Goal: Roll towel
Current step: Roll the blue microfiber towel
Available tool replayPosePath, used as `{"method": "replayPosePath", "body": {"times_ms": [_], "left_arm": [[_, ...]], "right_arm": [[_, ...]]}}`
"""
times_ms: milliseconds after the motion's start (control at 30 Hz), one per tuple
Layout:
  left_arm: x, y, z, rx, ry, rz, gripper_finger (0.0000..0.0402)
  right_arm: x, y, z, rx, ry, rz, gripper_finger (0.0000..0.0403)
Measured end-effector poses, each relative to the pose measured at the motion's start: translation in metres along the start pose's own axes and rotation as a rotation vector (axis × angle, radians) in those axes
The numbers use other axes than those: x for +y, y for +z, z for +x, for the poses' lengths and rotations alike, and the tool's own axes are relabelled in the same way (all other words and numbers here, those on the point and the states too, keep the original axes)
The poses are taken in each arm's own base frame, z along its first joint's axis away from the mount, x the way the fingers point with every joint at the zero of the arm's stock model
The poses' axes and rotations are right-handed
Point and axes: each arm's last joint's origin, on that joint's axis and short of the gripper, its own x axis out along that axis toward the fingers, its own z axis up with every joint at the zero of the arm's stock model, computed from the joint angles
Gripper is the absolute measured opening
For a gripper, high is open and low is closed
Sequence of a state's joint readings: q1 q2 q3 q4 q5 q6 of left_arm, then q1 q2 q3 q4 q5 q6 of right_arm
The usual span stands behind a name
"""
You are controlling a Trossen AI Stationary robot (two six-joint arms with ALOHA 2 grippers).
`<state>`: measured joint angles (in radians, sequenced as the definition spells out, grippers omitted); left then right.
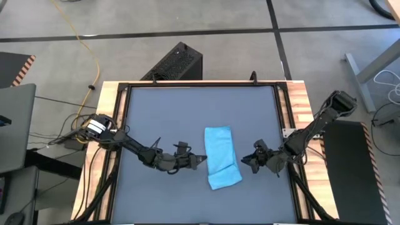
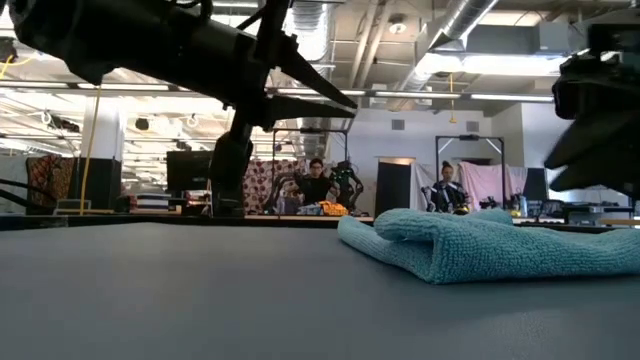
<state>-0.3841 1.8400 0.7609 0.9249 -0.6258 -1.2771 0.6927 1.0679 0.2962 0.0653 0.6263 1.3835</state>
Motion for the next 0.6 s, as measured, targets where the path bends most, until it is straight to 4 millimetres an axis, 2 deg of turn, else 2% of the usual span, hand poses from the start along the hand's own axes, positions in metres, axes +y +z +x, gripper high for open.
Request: {"method": "replayPosePath", "body": {"times_ms": [267,600], "left_arm": [[0.0,0.003,0.002,0.008,-0.005,0.004,0.0013],[0.0,0.002,0.002,0.009,-0.006,-0.002,0.0013]], "right_arm": [[0.001,-0.008,-0.003,0.035,0.021,-0.024,0.0147],[0.001,-0.038,0.03,0.043,0.042,0.017,0.0147]]}}
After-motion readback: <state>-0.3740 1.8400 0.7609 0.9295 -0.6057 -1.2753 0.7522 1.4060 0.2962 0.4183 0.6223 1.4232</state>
